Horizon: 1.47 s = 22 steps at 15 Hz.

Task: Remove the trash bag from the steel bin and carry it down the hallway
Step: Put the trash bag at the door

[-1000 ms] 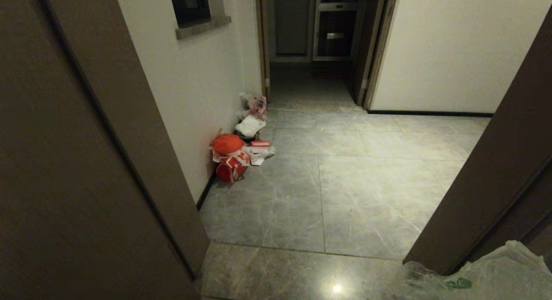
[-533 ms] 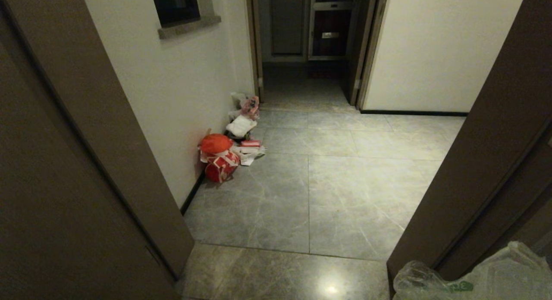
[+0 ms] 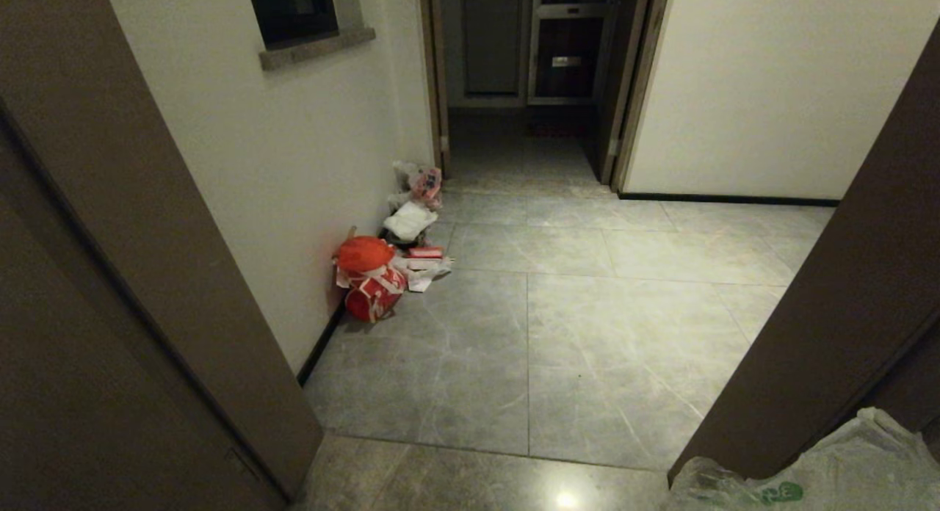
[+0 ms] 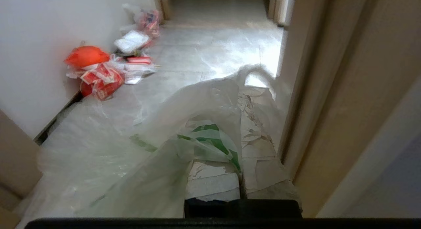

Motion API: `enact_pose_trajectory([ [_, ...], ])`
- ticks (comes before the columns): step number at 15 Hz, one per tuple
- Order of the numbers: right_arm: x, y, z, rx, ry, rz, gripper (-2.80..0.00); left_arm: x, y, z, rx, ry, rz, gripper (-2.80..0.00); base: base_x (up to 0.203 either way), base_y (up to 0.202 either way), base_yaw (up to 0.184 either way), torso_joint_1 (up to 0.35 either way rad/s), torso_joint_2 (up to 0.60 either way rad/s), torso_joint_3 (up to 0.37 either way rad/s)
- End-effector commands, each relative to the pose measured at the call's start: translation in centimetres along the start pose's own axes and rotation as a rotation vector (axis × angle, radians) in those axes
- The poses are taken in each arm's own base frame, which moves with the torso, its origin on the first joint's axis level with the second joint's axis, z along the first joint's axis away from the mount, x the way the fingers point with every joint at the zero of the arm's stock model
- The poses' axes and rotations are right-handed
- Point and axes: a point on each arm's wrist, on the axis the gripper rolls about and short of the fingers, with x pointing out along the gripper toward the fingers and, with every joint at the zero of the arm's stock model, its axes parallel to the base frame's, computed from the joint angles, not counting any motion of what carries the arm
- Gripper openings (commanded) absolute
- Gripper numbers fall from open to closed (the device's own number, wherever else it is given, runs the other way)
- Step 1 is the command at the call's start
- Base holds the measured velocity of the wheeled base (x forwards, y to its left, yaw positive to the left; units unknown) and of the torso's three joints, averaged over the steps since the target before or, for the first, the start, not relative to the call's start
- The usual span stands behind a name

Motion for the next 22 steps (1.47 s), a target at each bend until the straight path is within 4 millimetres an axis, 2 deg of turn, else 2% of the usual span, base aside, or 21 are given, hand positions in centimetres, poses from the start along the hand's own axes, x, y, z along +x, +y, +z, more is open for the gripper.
enact_pose_trajectory([
  [1, 0.1, 0.0, -0.38, 0.001, 0.015, 0.0, -2.8, 0.0, 0.0, 0.0, -0.001, -0.001, 0.0, -2.8, 0.188, 0.0, -0.001, -0.001, 0.0, 0.002],
  [22, 0.1, 0.0, -0.38, 0.001, 0.015, 0.0, -2.8, 0.01, 0.0, -0.01, -0.001, 0.001, 0.0, -2.8, 0.191, 0.0, 0.001, 0.002, 0.0, 0.002],
])
